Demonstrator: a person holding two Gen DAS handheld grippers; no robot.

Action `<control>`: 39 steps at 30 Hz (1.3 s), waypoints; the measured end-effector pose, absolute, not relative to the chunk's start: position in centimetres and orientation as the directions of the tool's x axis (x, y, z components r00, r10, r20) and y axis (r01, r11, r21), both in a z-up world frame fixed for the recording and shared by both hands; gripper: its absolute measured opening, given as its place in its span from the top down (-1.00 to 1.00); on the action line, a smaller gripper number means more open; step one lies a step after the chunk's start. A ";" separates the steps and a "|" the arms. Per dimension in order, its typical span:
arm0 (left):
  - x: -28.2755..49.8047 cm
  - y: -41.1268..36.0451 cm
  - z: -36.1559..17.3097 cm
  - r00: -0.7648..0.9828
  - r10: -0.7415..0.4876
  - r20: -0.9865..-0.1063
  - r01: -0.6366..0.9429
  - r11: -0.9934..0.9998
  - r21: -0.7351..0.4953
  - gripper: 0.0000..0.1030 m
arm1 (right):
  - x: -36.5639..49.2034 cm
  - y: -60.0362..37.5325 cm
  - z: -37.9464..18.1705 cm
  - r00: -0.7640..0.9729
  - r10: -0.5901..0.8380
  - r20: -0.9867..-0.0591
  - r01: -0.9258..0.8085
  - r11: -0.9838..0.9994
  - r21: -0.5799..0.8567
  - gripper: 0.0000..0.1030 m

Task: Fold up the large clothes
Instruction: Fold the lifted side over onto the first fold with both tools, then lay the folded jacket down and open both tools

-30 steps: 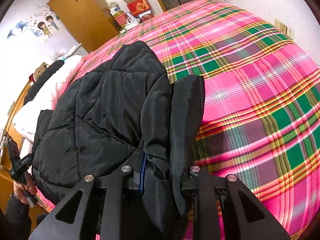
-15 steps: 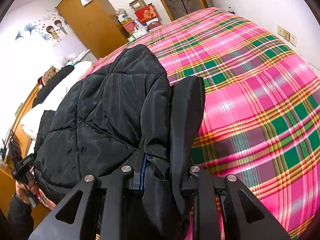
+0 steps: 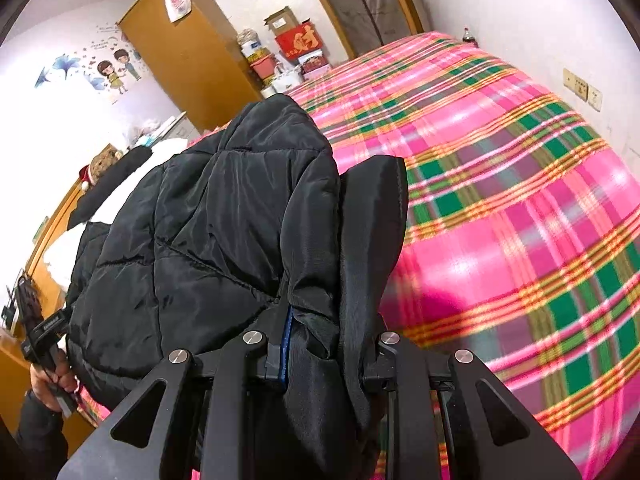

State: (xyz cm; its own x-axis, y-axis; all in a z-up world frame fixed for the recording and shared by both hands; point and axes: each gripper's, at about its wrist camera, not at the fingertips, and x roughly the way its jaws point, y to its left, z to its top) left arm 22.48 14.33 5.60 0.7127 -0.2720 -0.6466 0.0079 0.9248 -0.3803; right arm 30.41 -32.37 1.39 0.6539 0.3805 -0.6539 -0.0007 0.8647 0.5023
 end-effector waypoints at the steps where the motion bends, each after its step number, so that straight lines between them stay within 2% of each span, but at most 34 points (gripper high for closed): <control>1: 23.1 13.7 5.7 0.713 -0.279 -0.643 0.015 0.923 -0.384 0.52 | 30.7 -32.9 1.6 0.660 0.372 -0.653 0.005 0.866 0.499 0.56; 11: 30.1 4.4 4.7 0.681 -0.372 -0.630 0.110 0.903 -0.414 0.52 | 33.6 -41.7 0.0 0.683 0.291 -0.670 0.100 0.872 0.480 0.55; 17: 32.8 -0.5 0.1 0.629 -0.399 -0.667 0.122 0.898 -0.423 0.51 | 35.0 -46.1 -5.6 0.643 0.271 -0.716 0.183 0.853 0.488 0.53; 19: 33.3 -1.3 -2.6 0.606 -0.375 -0.702 0.091 0.909 -0.407 0.50 | 35.1 -46.9 -7.9 0.616 0.268 -0.741 0.209 0.851 0.481 0.50; 23: 33.3 -0.5 -7.2 0.563 -0.343 -0.752 -0.003 0.909 -0.417 0.38 | 34.4 -47.9 -10.9 0.617 0.271 -0.739 0.247 0.825 0.508 0.16; 27: 33.3 -0.2 -7.8 0.561 -0.328 -0.760 -0.015 0.914 -0.405 0.17 | 34.0 -48.3 -10.7 0.621 0.260 -0.740 0.253 0.827 0.502 -0.06; 31: 33.2 0.6 -6.7 0.542 -0.335 -0.771 -0.018 0.913 -0.408 0.05 | 32.8 -48.6 -8.2 0.630 0.213 -0.747 0.259 0.849 0.461 -0.08; 33: 32.5 1.3 -5.7 0.550 -0.325 -0.769 -0.017 0.917 -0.399 0.05 | 31.6 -48.6 -6.0 0.659 0.151 -0.737 0.257 0.875 0.410 -0.08; 35: 31.5 1.9 -3.8 0.602 -0.292 -0.744 -0.003 0.930 -0.367 0.05 | 30.8 -48.3 -3.9 0.690 0.097 -0.718 0.256 0.895 0.366 -0.08; 39: 32.0 1.9 -0.7 0.669 -0.263 -0.695 0.004 0.936 -0.351 -0.07 | 32.0 -46.0 -1.4 0.723 0.109 -0.683 0.189 0.919 0.347 -0.08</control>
